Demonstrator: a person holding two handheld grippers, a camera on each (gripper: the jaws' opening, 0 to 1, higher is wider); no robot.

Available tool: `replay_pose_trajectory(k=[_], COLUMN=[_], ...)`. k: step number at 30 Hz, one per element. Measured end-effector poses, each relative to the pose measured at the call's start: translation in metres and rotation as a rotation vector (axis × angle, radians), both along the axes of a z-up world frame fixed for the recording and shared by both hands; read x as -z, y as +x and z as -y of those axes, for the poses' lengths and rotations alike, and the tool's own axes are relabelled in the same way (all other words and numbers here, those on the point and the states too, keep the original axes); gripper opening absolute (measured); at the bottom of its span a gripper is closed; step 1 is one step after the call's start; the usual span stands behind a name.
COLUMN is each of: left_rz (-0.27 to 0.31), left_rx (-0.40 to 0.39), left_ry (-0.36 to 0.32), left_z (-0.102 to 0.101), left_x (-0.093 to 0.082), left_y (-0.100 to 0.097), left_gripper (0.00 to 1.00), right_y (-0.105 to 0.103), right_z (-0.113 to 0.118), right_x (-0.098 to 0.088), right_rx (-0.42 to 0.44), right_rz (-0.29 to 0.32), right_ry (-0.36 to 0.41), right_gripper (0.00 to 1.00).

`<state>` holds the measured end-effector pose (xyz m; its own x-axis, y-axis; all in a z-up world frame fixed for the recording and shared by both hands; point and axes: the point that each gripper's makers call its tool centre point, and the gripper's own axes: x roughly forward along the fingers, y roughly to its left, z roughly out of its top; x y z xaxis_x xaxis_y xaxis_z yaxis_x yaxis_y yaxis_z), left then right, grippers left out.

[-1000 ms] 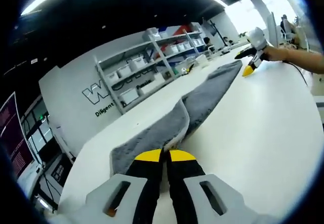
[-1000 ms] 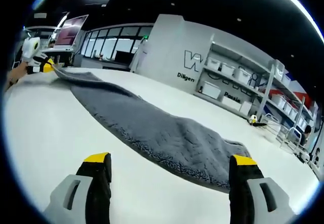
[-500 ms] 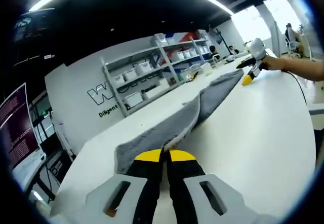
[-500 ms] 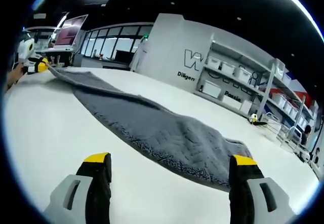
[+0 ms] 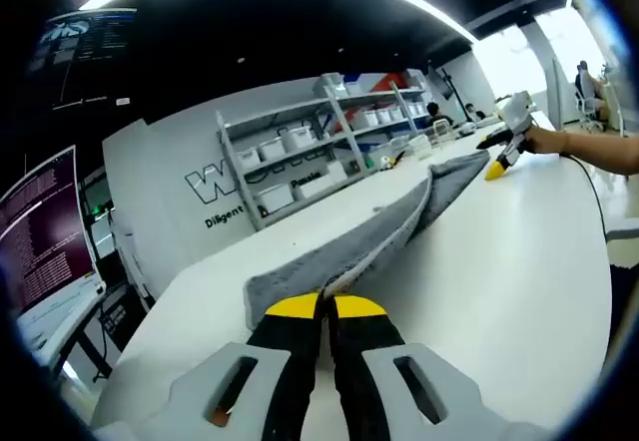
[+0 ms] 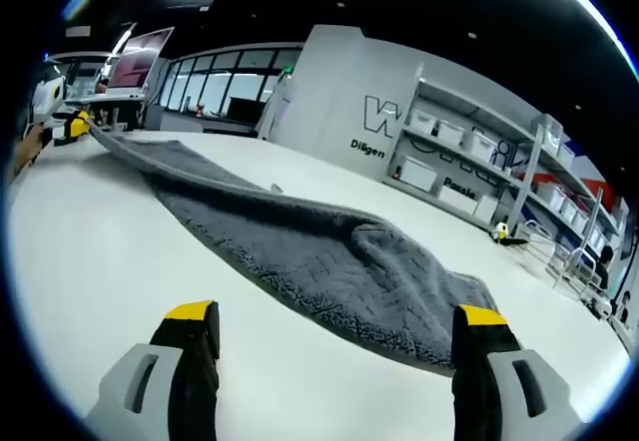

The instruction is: Open the folded towel by lifting each exposed corner and separating the folded layers until the towel lies flat within the target outline without major curled edges

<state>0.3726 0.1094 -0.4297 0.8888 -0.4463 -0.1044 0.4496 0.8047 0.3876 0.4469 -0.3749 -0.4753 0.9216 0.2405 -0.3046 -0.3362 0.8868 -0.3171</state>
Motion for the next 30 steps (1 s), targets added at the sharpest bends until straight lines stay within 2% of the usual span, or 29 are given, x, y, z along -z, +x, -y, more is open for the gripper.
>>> replay_pose_trajectory(k=[12, 24, 30], left_rz=[-0.018, -0.064, -0.079], left_rx=[-0.04, -0.116, -0.118], left_ry=[-0.04, -0.055, -0.071], left_z=[-0.025, -0.048, -0.048], left_x=[0.005, 0.024, 0.03], left_y=[-0.001, 0.0, -0.002], left_gripper=[0.03, 0.03, 0.03], right_y=[0.001, 0.0, 0.0], right_z=[-0.004, -0.003, -0.005], right_x=[-0.003, -0.004, -0.006], right_rx=[-0.016, -0.018, -0.028], right_rz=[0.009, 0.01, 0.014], right_ry=[0.016, 0.025, 0.038], right_gripper=[0.99, 0.99, 0.99])
